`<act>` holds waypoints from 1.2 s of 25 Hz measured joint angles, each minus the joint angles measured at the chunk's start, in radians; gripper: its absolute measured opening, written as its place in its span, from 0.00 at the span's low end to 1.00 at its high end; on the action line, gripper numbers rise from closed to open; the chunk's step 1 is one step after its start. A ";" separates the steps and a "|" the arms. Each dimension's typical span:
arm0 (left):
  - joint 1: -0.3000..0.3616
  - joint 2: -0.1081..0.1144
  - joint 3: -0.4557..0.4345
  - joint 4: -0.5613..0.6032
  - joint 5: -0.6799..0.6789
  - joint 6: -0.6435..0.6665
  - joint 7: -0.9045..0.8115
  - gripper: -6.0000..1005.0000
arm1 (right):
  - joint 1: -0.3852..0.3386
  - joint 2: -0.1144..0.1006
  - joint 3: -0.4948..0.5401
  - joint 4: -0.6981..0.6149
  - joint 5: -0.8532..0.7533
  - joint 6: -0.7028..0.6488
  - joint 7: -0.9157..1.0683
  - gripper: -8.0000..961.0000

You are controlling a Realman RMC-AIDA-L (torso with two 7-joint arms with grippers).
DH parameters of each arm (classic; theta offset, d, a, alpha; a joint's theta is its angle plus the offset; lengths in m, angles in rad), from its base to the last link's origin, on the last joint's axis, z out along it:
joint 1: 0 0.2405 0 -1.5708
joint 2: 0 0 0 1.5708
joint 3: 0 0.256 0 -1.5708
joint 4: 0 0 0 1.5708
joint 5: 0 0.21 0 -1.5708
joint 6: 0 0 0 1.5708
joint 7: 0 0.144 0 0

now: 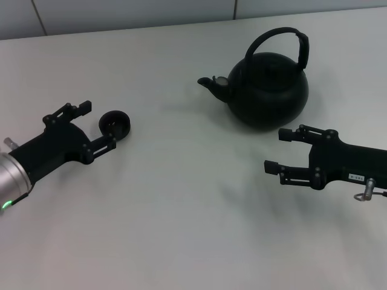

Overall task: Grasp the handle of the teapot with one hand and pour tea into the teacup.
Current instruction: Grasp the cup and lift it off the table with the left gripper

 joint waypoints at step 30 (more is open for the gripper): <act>-0.155 0.000 0.056 -0.077 0.073 -0.193 -0.065 0.76 | 0.006 -0.002 -0.012 -0.004 0.001 -0.002 0.005 0.85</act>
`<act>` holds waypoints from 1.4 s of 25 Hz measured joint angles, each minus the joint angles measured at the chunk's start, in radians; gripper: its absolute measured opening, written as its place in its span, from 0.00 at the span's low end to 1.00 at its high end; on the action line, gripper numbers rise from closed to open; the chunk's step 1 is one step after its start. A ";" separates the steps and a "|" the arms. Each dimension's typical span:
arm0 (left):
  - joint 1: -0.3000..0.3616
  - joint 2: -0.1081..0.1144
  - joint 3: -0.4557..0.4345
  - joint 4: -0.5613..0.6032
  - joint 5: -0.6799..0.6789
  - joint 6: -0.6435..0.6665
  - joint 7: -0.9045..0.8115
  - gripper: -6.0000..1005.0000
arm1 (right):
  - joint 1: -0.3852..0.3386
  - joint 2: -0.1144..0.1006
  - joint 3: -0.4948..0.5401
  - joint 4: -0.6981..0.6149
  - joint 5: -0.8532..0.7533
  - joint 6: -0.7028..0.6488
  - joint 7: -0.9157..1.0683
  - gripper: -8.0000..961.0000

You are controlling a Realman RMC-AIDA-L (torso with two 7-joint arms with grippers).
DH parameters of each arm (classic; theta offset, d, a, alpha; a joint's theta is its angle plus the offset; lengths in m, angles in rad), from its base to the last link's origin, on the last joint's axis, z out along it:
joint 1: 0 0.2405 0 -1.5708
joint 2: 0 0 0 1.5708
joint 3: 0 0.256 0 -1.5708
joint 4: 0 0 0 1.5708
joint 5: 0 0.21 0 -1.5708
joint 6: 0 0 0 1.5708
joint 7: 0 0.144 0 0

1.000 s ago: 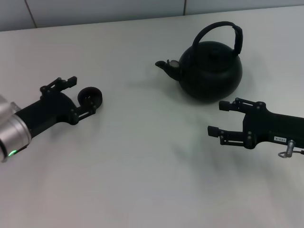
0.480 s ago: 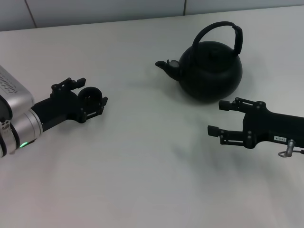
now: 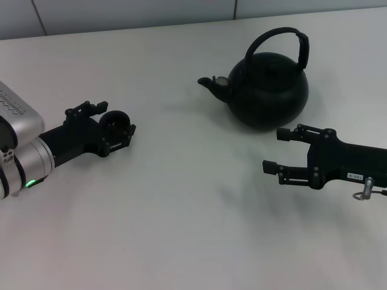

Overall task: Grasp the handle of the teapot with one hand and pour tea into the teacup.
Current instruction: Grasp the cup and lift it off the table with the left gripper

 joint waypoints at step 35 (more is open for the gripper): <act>-0.002 -0.002 0.006 0.061 0.088 -0.015 -0.044 0.67 | -0.004 0.000 -0.001 -0.001 0.000 -0.002 0.001 0.85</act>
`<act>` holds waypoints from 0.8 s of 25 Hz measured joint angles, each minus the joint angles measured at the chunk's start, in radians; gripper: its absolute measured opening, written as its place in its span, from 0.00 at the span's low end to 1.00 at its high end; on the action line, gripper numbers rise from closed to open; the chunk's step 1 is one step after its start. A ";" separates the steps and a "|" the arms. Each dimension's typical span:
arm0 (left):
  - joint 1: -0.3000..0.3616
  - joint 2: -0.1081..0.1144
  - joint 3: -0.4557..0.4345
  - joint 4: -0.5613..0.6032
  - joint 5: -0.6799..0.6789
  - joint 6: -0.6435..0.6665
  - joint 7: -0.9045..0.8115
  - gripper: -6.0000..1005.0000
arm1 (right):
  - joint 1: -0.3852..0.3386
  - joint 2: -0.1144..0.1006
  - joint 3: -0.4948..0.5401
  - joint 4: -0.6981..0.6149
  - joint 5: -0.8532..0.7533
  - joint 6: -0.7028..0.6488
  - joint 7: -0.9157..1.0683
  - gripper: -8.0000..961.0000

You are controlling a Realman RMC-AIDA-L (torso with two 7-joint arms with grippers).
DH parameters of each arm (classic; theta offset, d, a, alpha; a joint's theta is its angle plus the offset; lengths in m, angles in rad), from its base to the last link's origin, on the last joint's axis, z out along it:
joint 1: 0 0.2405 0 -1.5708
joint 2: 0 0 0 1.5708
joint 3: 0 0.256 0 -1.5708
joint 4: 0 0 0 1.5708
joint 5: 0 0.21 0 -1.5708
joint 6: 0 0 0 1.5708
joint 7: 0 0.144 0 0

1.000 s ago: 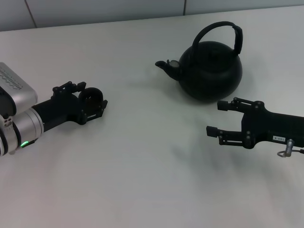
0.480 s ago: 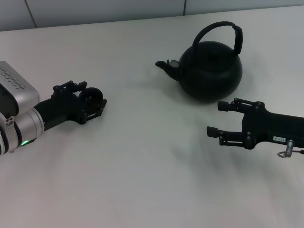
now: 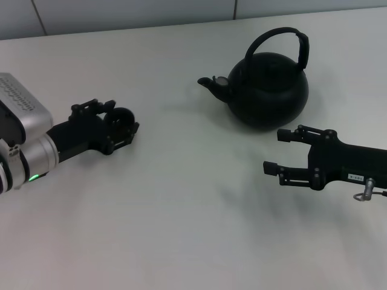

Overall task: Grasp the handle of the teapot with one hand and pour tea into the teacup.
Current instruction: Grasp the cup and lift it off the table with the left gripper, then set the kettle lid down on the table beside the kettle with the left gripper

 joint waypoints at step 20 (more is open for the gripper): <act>-0.127 -0.012 0.232 0.041 -0.038 -0.045 -0.047 0.67 | 0.006 0.000 0.000 -0.002 0.004 -0.015 0.001 0.85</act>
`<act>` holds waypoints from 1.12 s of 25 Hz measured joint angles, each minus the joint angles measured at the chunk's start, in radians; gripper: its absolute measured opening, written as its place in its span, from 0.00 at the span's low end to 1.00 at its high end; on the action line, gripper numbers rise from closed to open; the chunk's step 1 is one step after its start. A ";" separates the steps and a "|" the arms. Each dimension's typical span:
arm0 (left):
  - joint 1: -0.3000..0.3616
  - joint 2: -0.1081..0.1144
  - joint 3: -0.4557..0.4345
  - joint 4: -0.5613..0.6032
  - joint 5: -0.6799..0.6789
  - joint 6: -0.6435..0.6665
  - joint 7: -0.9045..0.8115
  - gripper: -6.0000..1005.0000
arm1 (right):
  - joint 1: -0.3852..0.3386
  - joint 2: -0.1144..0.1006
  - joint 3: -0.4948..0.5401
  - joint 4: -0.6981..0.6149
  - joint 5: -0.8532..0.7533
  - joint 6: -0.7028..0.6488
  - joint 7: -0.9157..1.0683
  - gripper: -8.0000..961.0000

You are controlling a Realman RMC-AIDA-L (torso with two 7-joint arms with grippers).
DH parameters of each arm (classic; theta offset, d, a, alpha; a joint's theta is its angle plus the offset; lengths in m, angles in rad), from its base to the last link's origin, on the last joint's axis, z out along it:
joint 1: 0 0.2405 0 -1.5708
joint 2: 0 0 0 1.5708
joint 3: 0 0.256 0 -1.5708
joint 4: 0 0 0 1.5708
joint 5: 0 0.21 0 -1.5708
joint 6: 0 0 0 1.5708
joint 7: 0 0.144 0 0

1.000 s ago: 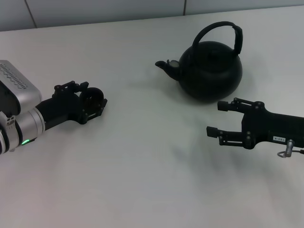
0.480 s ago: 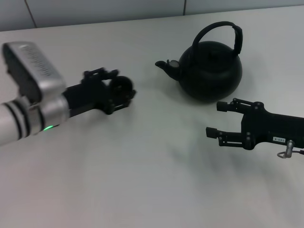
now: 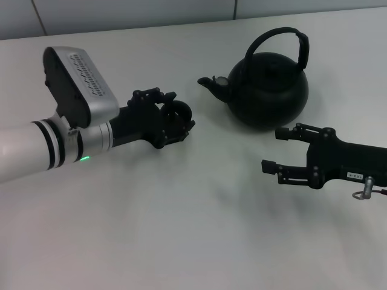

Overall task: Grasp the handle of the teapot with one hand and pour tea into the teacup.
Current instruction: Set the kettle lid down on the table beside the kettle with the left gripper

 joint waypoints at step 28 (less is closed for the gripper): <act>0.007 0.000 0.039 -0.028 -0.001 -0.081 0.012 0.67 | 0.005 0.000 0.000 0.000 -0.002 0.000 0.000 0.85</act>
